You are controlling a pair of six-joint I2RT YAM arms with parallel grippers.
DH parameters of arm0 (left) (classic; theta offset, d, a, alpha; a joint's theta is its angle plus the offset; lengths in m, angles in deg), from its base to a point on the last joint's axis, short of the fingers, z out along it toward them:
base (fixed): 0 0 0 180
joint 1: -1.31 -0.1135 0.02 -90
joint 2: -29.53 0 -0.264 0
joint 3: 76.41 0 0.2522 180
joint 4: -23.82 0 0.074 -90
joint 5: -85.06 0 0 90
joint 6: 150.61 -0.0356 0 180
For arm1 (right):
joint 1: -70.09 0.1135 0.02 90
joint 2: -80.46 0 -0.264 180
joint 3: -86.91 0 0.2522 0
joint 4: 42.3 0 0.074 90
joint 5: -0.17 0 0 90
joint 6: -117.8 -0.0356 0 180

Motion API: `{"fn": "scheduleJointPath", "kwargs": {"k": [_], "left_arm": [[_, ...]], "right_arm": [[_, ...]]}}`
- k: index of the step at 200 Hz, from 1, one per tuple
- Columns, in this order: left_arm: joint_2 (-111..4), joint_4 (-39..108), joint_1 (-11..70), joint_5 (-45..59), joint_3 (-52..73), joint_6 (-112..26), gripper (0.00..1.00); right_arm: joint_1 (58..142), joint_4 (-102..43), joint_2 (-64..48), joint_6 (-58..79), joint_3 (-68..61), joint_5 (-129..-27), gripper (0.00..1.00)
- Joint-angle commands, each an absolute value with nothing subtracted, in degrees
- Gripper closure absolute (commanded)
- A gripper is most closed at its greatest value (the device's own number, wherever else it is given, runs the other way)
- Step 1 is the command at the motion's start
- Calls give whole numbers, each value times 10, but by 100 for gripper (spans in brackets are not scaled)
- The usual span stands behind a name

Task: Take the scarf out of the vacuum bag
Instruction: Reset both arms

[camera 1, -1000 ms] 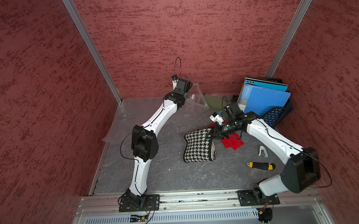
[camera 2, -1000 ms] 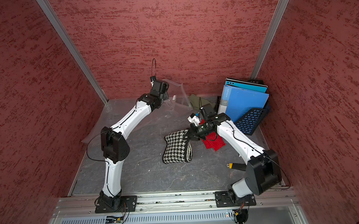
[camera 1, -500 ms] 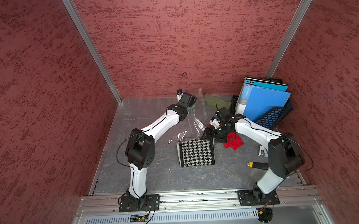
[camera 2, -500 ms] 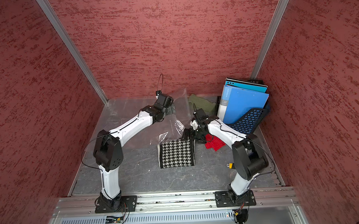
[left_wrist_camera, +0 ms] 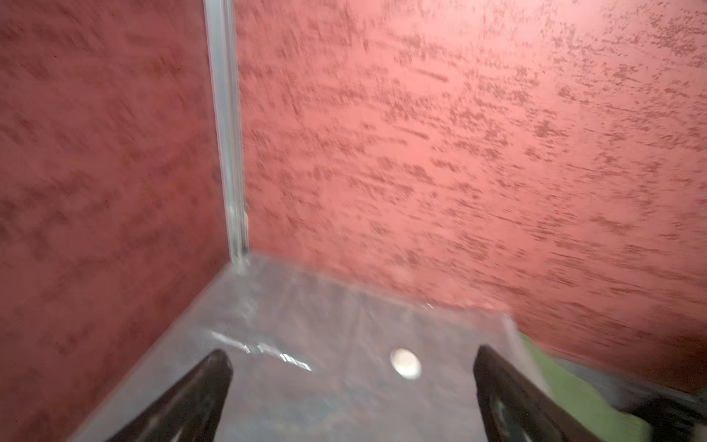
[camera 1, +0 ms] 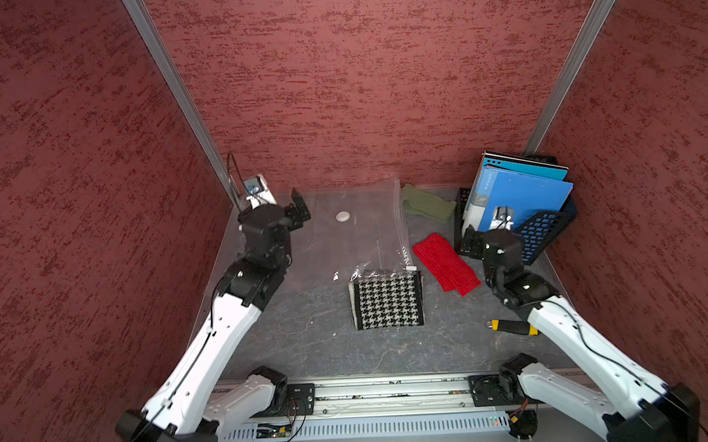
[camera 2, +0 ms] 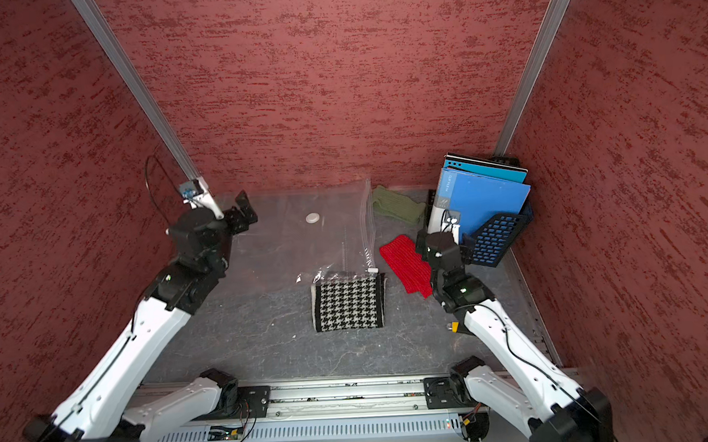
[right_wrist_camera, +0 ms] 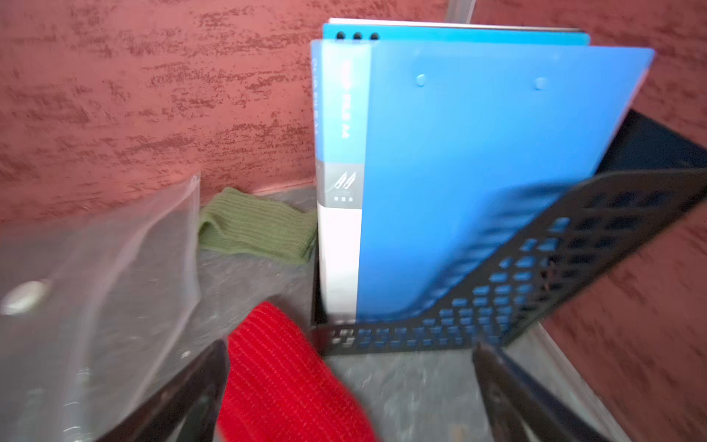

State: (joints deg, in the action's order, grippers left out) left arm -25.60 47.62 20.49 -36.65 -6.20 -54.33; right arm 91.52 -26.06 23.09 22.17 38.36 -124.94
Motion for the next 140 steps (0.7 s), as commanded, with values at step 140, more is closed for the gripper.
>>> {"fn": "scheduleJointPath", "kwargs": {"k": [140], "left_arm": [[-579,-181,-15,8,-435,-610,0]], "right_arm": [[782,-539,215,300,549,-1056,1]]}}
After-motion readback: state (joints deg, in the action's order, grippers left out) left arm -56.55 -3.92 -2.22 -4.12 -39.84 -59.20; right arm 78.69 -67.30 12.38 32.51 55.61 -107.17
